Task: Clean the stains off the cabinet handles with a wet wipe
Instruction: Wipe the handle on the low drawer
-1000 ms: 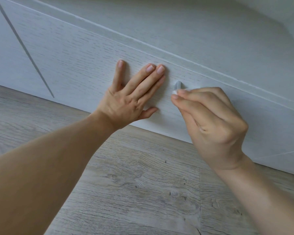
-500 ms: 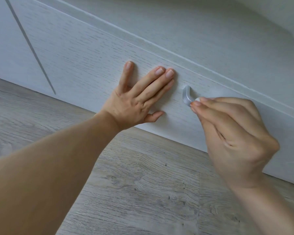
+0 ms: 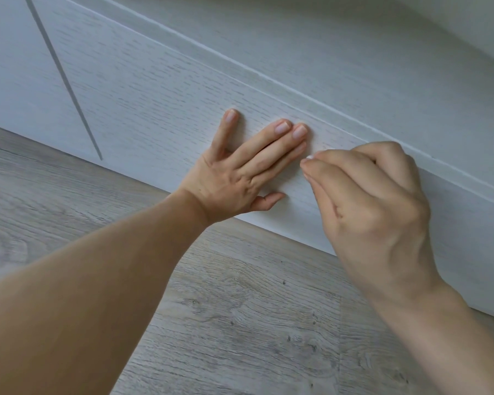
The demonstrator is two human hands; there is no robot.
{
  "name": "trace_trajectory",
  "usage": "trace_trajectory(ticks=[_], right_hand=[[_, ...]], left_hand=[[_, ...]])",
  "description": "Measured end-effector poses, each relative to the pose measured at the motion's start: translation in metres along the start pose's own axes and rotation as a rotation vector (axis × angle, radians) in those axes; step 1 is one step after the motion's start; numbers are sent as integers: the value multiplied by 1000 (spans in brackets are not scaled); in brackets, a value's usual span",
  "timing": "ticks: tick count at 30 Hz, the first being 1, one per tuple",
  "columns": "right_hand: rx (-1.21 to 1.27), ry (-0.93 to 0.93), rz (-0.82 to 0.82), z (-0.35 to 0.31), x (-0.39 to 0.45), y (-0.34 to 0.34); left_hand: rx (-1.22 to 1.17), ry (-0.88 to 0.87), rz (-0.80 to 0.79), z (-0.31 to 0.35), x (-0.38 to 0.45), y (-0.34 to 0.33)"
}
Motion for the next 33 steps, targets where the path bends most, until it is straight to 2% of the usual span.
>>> trace_trajectory(ticks=[5,12,19,25,33], right_hand=[[10,45,-24,-1,-4,0],[120,-26,119,12,-19,17],[93,-31,158,27,-43,25],[126,-13,221,10,-24,15],[154,-72,193,43,-54,25]], left_hand=[[-1,-11,-3,-1,1,1],[-6,-14,-25,-1,1,1],[2,-11,-41,-1,1,0],[16,-18,-54,-1,2,1],[42,-40,-95,-3,2,3]])
Point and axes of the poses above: each hand's wrist, its own x-axis towards the middle knuckle, its own y-axis out of the back of the hand, z = x × y, the point moved 9 cm from there along x, towards the middle knuckle, and after that the axes turned 10 degrees about -z, right-handed, at the moved point
